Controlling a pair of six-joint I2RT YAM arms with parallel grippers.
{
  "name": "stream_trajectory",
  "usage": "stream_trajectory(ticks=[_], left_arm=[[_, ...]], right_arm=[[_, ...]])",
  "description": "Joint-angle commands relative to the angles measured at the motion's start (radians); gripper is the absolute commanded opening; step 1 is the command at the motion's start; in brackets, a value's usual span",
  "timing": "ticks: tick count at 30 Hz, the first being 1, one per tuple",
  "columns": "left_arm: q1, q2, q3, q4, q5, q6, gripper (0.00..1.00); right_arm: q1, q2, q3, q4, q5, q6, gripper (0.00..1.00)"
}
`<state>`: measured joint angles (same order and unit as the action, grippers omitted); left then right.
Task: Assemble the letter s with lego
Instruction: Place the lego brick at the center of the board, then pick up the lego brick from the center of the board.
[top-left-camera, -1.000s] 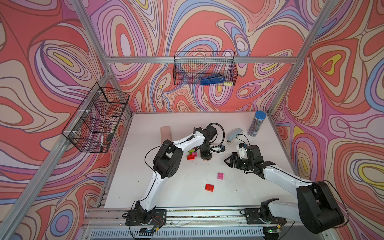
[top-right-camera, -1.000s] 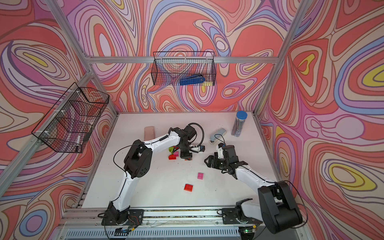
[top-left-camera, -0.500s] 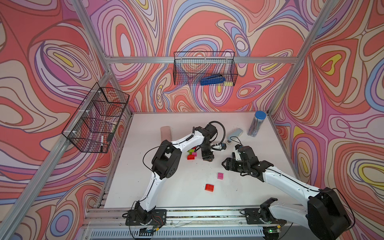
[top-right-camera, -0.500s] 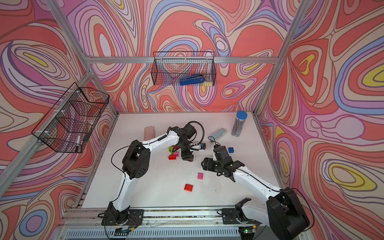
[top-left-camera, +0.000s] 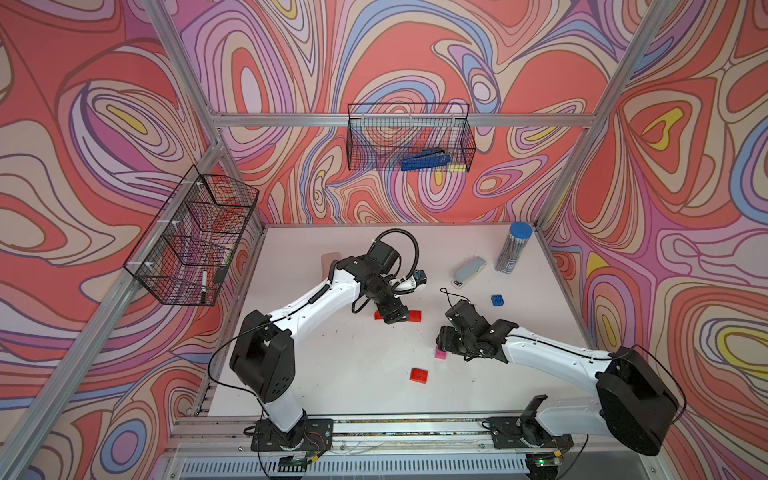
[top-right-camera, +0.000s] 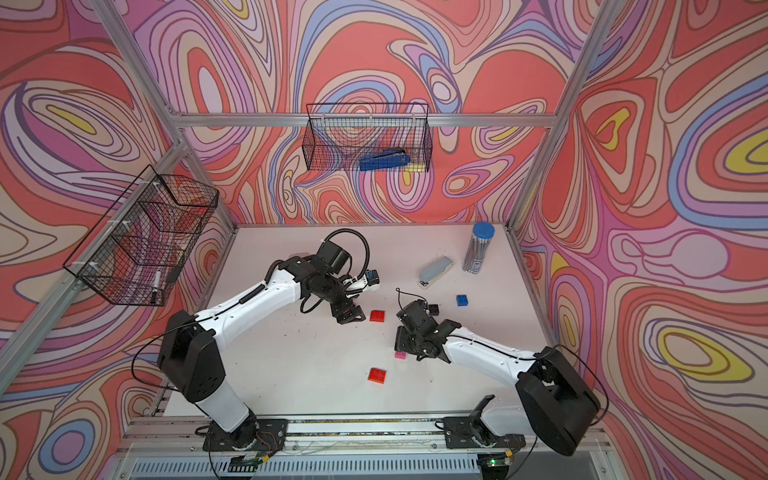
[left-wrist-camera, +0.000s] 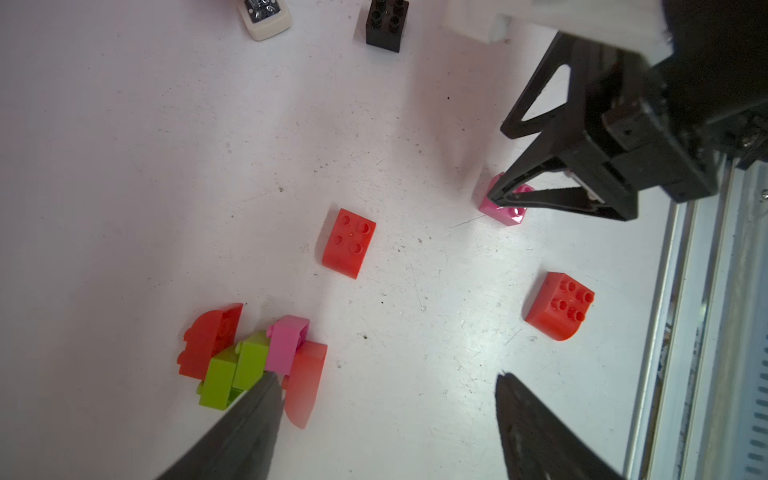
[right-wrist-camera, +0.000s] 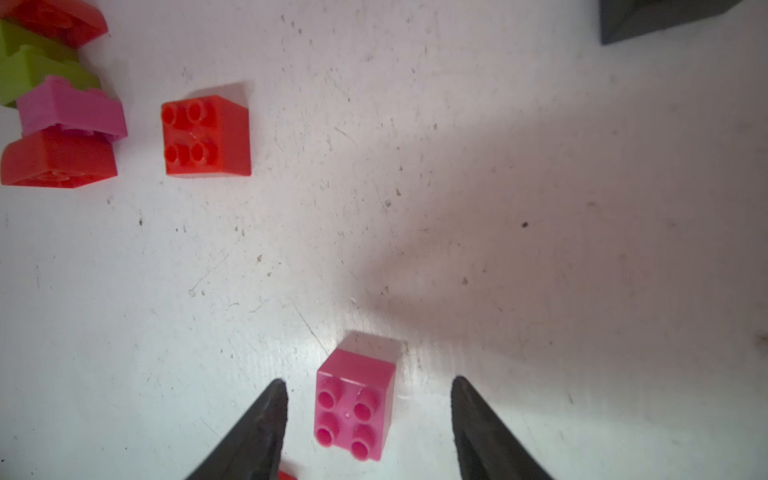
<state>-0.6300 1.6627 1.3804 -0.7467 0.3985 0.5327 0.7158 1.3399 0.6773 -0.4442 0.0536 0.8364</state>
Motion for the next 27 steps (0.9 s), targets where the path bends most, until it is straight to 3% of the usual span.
stream_trajectory(ticks=[1,12,27], left_arm=[[-0.002,-0.068,-0.078,0.078,0.049,-0.075,0.83],[0.004,-0.152,-0.21,0.133,0.017,-0.167,0.83],[0.004,-0.156,-0.252,0.171,0.019,-0.229,0.83]], right_arm=[[0.043,0.032,0.044,-0.037,0.083,0.068,0.64],[0.128,0.152,0.14,-0.145,0.173,0.133,0.55],[0.147,0.23,0.191,-0.215,0.187,0.154,0.36]])
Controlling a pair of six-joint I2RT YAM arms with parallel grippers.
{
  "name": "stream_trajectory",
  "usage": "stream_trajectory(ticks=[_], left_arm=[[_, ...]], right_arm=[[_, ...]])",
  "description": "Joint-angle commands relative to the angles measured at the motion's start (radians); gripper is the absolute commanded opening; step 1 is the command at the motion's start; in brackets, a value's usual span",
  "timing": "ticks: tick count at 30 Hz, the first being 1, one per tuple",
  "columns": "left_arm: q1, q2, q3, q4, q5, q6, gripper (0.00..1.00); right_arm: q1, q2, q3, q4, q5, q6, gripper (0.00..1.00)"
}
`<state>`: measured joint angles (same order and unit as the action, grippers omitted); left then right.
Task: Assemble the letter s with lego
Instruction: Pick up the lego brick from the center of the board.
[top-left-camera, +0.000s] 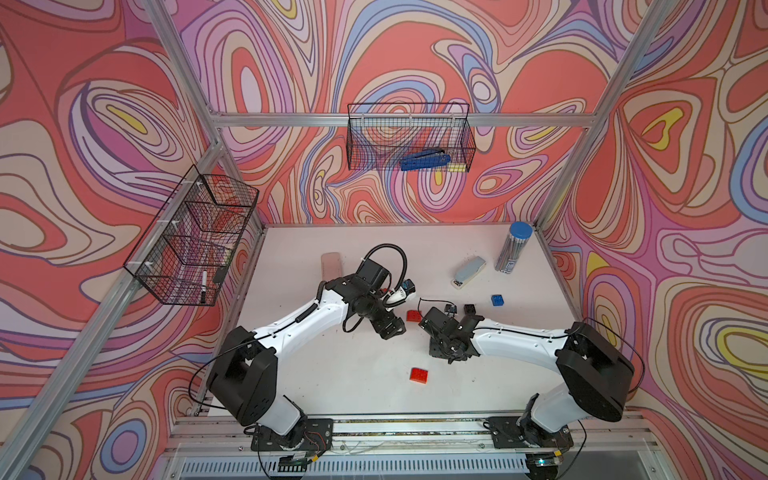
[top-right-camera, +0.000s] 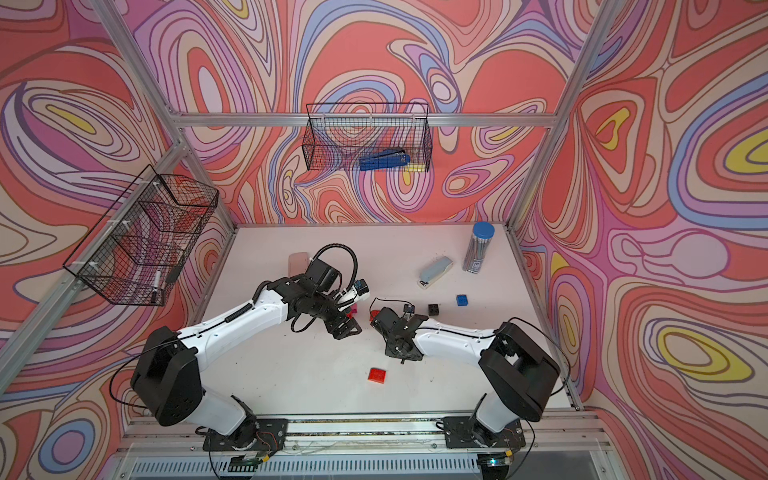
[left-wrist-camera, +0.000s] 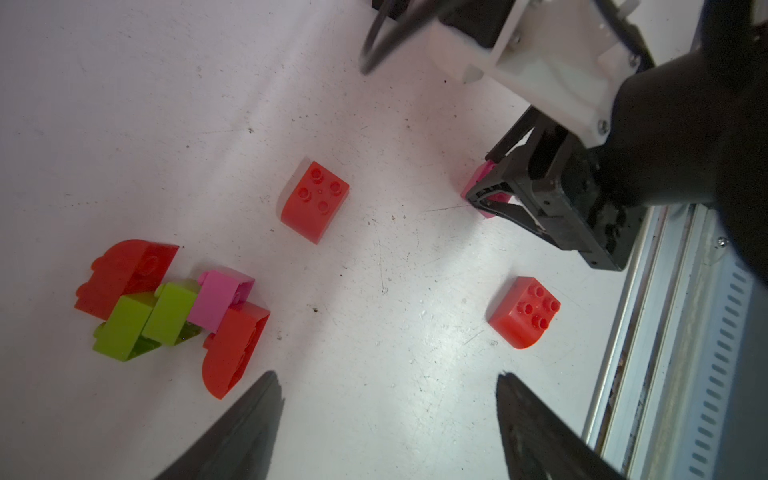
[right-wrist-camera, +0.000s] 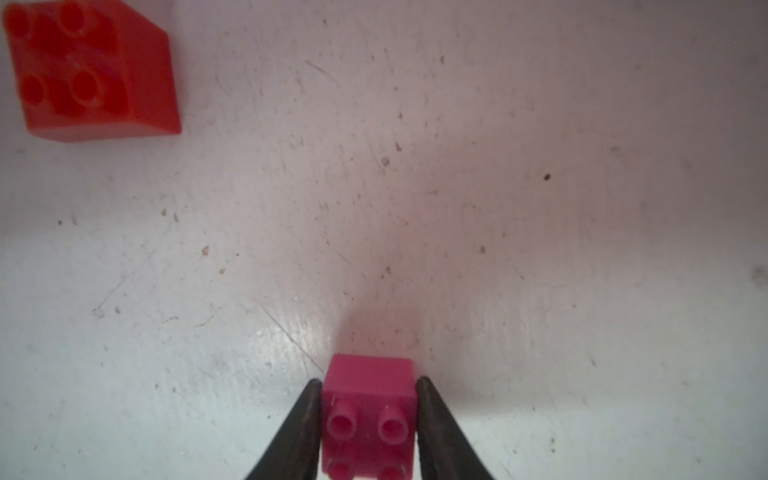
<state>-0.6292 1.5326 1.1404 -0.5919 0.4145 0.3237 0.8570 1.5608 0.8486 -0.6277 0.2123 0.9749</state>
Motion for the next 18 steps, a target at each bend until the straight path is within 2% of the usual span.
stream_trajectory(ticks=[1,4,12,18], left_arm=[[0.003,-0.025,-0.013,0.015,0.0,-0.021,0.83],[0.003,-0.026,-0.011,0.009,-0.007,-0.018,0.82],[0.003,-0.05,-0.013,-0.012,-0.03,-0.018,0.83],[0.004,-0.092,-0.04,-0.012,-0.036,-0.028,0.83]], right_arm=[[0.006,0.014,0.026,-0.037,0.029,0.014,0.35],[0.005,0.018,0.038,-0.046,0.033,0.007,0.3],[0.004,0.022,0.062,-0.058,0.048,-0.024,0.29],[-0.051,0.05,0.116,0.008,0.0,-0.087,0.29]])
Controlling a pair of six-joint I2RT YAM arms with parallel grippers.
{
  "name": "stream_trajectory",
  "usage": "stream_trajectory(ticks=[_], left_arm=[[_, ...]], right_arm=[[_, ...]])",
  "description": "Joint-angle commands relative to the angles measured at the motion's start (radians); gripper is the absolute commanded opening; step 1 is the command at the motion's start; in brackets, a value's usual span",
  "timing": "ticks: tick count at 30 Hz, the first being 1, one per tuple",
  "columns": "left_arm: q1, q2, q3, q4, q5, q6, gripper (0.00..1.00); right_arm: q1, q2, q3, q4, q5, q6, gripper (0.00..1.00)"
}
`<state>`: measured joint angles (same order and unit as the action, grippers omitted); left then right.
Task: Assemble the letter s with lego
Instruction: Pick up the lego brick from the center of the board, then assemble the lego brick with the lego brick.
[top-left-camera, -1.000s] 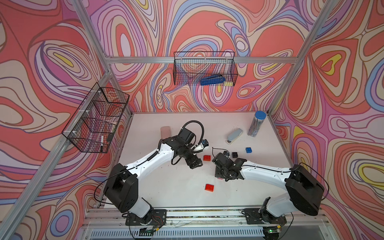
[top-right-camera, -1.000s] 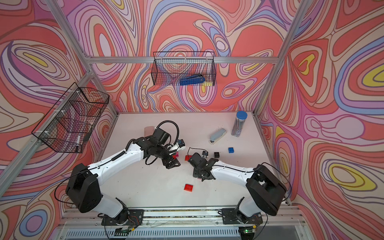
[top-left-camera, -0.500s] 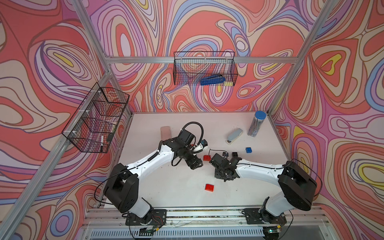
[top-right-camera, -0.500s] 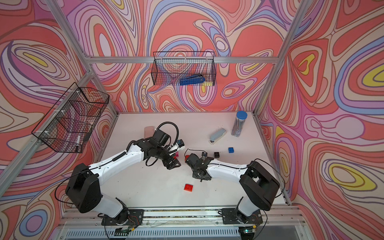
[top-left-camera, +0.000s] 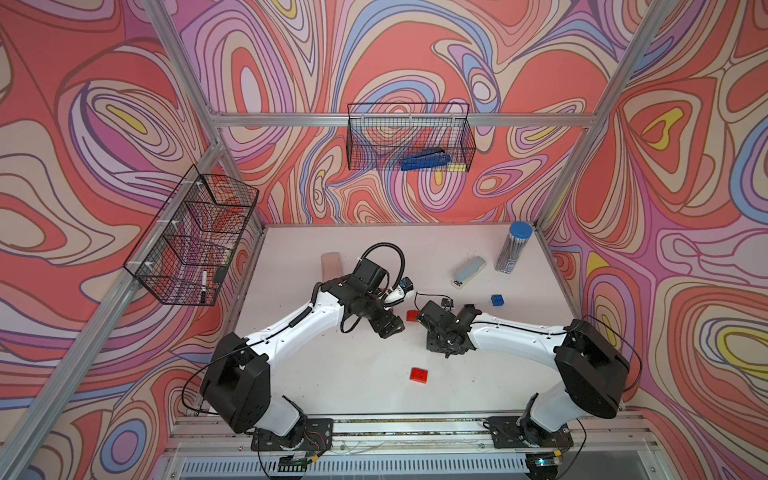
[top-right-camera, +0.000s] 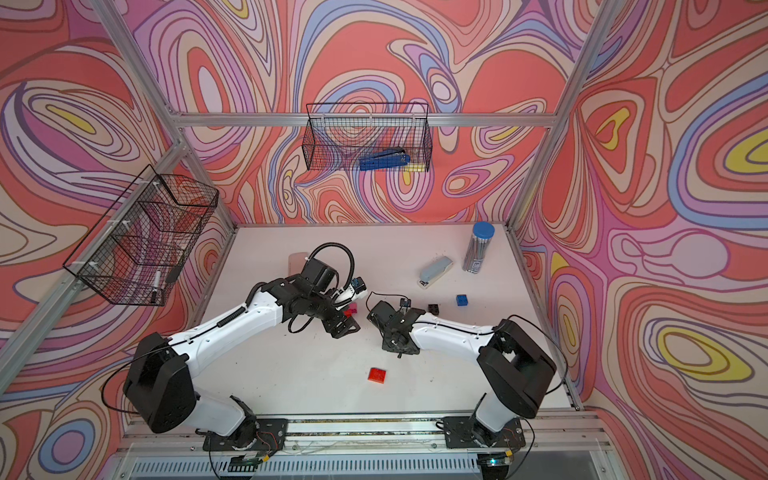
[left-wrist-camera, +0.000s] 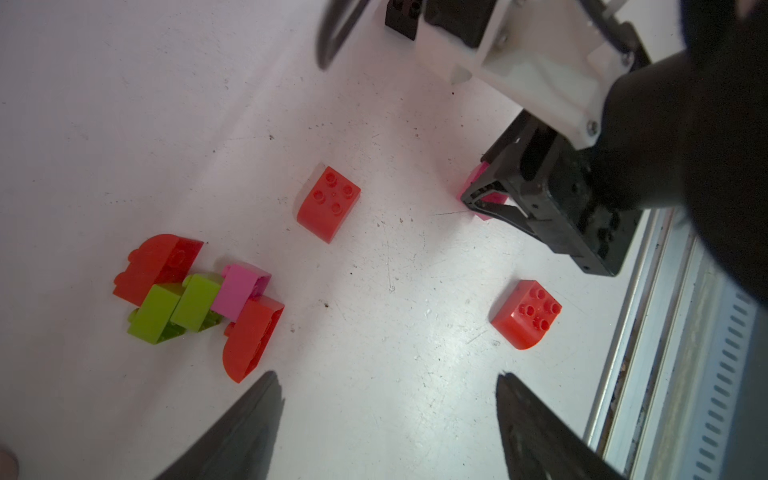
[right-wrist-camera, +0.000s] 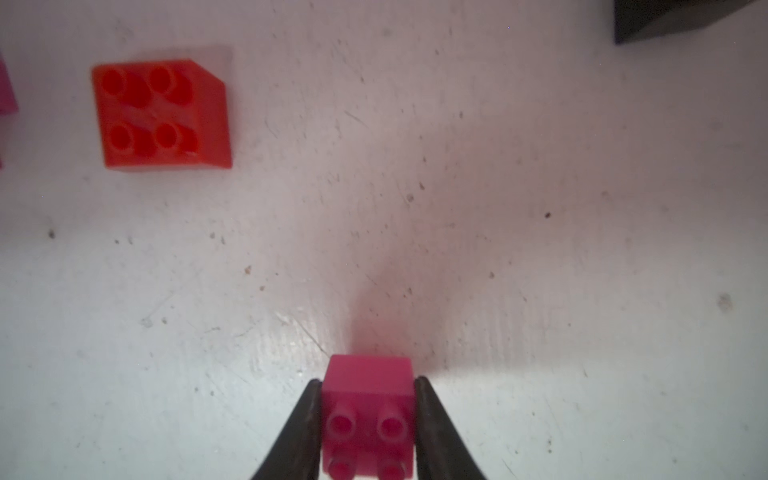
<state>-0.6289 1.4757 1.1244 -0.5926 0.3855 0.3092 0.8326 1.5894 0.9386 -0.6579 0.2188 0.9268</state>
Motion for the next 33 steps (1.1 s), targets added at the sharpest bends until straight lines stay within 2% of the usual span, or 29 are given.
stream_trajectory(ticks=[1,8,17,24,33], left_arm=[[0.005,-0.041,-0.029,-0.011,-0.008,-0.016,0.83],[0.007,-0.086,-0.056,-0.018,-0.01,-0.029,0.83],[0.011,-0.107,-0.084,0.0,-0.001,-0.045,0.83],[0.012,-0.11,-0.087,0.005,0.006,-0.046,0.83],[0.012,-0.114,-0.091,0.007,0.006,-0.045,0.83]], right_arm=[[-0.038,0.029,0.037,0.047,-0.015,-0.049,0.28],[-0.111,0.098,0.141,0.112,-0.085,-0.108,0.28],[-0.165,0.21,0.264,0.11,-0.126,-0.154,0.28],[-0.178,0.269,0.327,0.096,-0.159,-0.177,0.28],[-0.184,0.299,0.358,0.039,-0.133,-0.208,0.27]])
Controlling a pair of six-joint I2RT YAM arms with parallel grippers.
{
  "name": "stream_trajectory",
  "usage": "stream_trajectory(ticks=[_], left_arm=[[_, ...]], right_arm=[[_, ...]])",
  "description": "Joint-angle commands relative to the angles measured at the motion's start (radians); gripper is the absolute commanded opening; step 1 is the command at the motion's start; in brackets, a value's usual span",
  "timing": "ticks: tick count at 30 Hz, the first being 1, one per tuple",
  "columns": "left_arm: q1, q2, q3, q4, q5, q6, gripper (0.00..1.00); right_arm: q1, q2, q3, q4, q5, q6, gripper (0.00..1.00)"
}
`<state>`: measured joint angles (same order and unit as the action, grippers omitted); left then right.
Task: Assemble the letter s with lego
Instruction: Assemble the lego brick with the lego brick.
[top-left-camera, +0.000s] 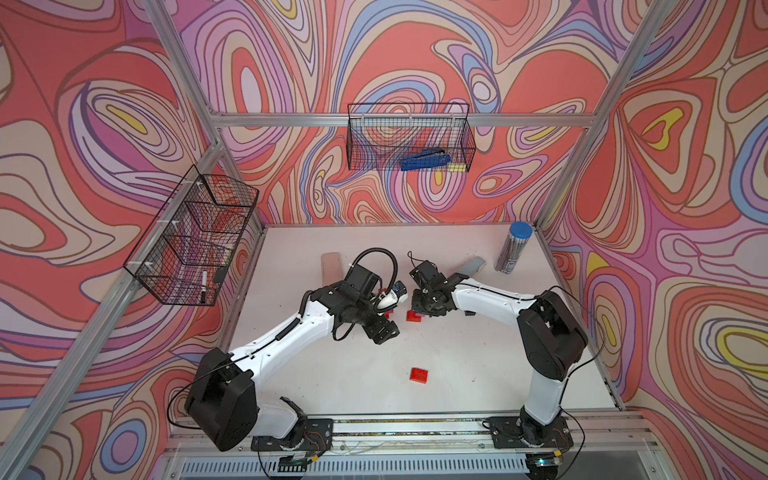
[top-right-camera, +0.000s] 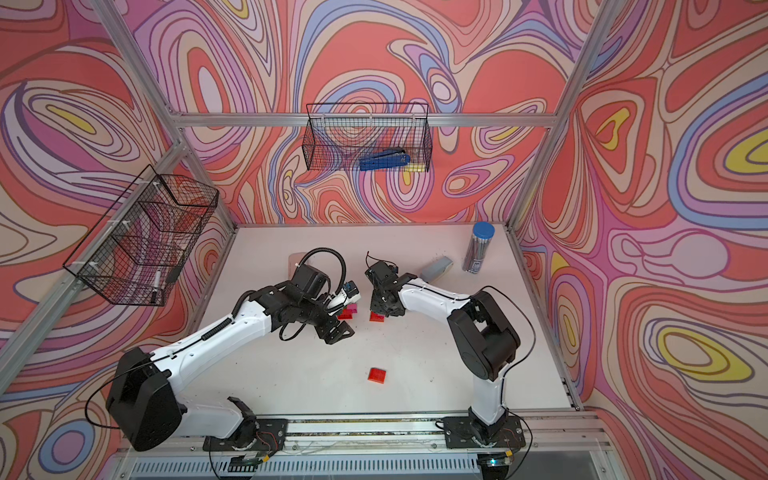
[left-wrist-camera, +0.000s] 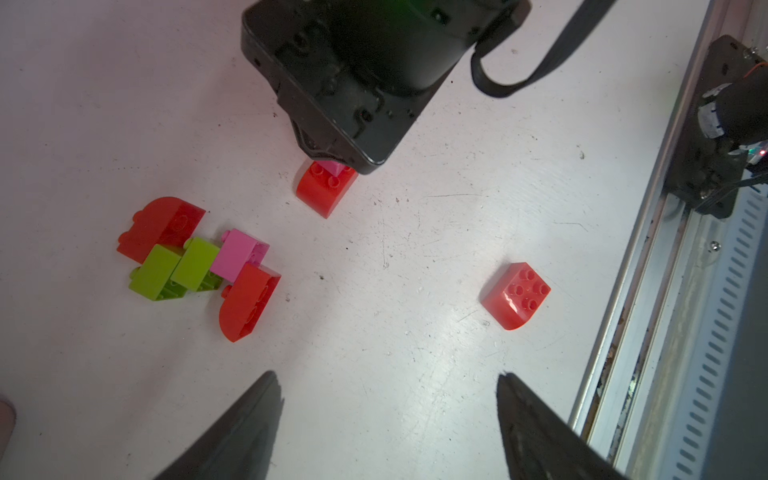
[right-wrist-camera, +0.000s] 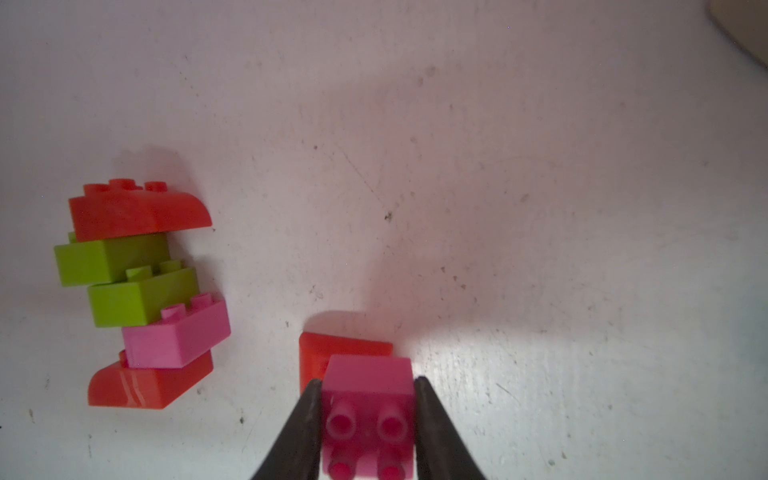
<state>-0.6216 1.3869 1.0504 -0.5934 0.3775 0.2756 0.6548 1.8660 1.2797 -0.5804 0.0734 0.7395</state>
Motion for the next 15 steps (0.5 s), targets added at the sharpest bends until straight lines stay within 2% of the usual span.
stream_trajectory(ticks=[1,15], left_arm=[[0.005,-0.023,-0.017,0.007,0.013,-0.013,0.83],[0.005,-0.02,-0.017,0.01,0.023,-0.015,0.83]], right_arm=[[-0.006,0.024,0.016,-0.042,0.012,-0.022,0.27],[-0.006,0.046,0.016,-0.061,0.032,-0.037,0.27]])
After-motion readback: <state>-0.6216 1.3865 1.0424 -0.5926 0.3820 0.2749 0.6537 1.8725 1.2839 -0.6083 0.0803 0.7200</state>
